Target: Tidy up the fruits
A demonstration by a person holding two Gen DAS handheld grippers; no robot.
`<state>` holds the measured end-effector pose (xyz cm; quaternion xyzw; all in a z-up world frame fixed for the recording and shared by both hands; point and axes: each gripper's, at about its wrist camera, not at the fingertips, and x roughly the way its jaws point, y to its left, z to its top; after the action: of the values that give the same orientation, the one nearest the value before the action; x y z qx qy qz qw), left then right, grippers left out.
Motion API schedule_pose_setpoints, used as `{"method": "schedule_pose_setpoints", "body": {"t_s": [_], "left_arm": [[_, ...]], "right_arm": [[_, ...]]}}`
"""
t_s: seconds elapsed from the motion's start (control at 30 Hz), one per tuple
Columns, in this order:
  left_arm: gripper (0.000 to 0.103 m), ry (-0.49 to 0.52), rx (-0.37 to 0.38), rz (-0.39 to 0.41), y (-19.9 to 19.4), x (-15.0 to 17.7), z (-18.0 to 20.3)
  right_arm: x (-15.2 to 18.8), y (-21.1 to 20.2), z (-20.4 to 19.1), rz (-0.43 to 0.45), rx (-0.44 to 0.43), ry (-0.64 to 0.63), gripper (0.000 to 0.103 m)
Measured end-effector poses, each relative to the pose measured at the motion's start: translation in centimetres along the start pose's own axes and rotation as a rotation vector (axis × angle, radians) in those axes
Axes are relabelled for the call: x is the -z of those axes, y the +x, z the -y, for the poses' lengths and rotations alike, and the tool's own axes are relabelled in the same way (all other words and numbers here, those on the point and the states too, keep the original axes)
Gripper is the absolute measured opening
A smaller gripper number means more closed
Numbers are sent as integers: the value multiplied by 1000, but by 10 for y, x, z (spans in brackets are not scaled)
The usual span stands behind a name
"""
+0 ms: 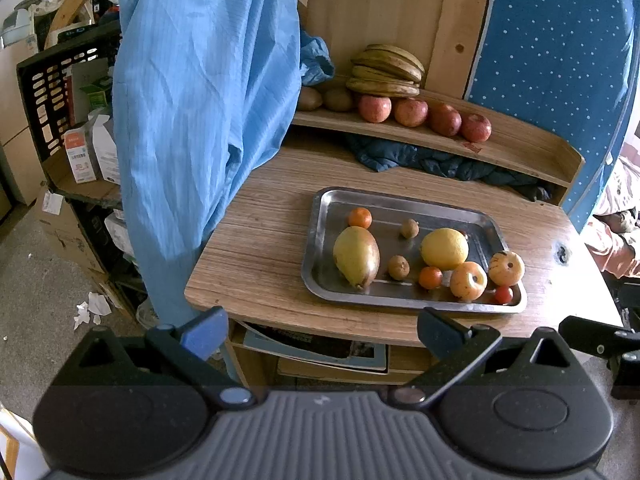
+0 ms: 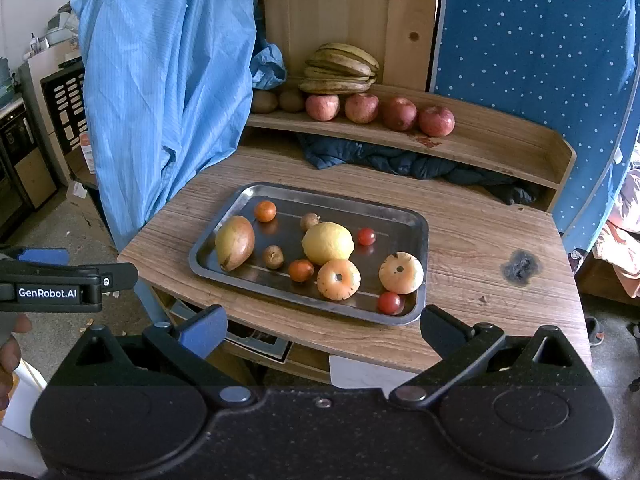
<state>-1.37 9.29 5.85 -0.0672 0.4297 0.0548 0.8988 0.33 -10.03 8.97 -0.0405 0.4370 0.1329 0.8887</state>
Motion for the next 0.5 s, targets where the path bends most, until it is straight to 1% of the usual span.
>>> {"method": "schedule_pose_setpoints", "body": {"t_s": [0.23, 0.5], "left_arm": [[103, 7, 8, -2, 2, 0, 5], [103, 40, 29, -12, 6, -2, 12]], "right_arm": [[0, 1, 2, -4, -1, 3, 102], [-1, 1, 8, 0, 15, 28, 102]]}}
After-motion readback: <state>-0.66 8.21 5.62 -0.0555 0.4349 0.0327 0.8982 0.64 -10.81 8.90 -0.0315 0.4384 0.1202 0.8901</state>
